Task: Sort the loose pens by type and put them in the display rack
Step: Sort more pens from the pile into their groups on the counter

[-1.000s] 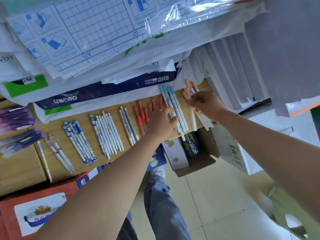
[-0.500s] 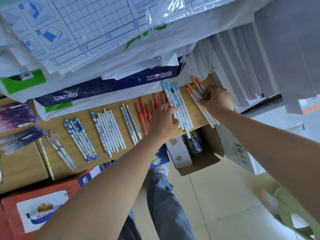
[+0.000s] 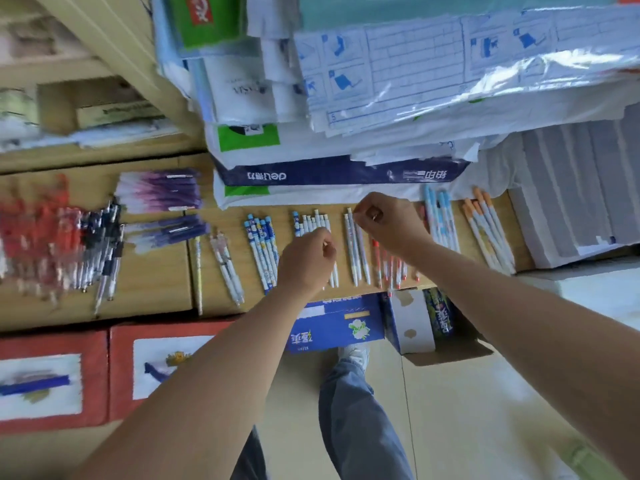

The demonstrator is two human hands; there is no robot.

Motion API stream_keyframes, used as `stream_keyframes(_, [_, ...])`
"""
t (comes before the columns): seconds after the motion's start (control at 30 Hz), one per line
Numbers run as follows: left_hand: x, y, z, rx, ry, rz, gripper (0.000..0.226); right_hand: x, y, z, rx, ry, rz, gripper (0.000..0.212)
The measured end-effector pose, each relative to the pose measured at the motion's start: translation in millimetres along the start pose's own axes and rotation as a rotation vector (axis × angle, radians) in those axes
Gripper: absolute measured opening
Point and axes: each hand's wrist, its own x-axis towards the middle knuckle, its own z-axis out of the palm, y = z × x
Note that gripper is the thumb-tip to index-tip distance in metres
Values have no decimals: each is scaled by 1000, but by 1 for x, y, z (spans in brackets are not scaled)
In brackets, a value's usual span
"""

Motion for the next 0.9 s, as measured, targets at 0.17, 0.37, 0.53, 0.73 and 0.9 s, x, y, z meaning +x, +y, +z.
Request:
stream_keyframes(0.17, [-37, -111, -67, 71, 134, -110, 15, -1, -96, 88, -22, -105, -74, 11])
stream_keyframes(0.37, [-81, -266, -143, 222, 228, -116, 28, -1, -204, 222, -140, -281, -148, 32])
stream_keyframes(0.53, [-101, -371, -188, 245, 239, -167, 40, 5, -259, 318, -402, -404, -216, 47])
stream_keyframes(0.73, [-113, -438, -217, 171, 89, -182, 63, 8, -289, 361, -647, -371, -105, 49])
stream_keyframes(0.9, [-113, -460, -234, 59, 44, -101, 43, 29, -311, 361, -760, -319, -56, 30])
